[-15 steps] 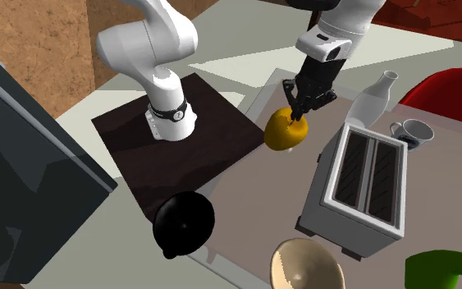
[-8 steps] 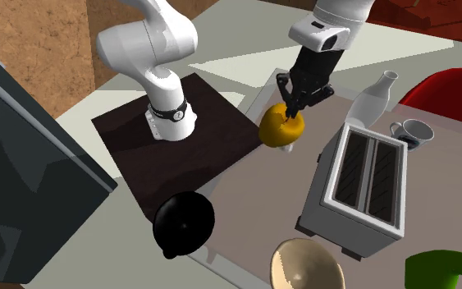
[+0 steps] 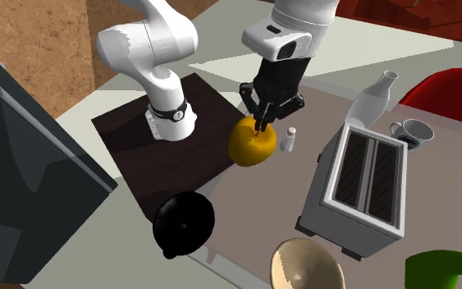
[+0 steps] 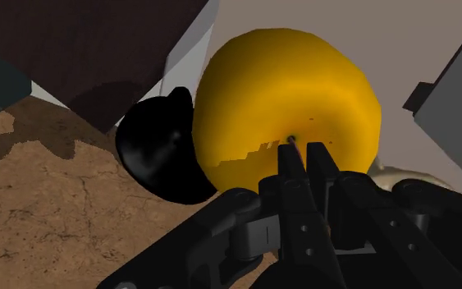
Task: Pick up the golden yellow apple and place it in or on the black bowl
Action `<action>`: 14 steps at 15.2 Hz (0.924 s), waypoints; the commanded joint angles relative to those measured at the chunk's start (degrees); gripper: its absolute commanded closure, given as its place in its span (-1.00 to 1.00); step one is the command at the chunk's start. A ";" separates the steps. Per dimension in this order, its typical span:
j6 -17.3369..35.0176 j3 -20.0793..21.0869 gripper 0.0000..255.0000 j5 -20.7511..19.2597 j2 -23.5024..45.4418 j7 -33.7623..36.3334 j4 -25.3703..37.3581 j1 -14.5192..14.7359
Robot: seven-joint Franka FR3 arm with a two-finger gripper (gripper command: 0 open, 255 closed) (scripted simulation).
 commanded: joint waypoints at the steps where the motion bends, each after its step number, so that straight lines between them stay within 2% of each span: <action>1: -0.41 -2.76 1.00 -1.11 -1.39 -3.16 -0.75 -0.89; 7: -0.54 -10.52 1.00 -5.28 -3.44 -12.02 -1.81 -4.61; 14: 0.16 -18.83 1.00 -10.58 -2.12 -21.75 0.16 -9.81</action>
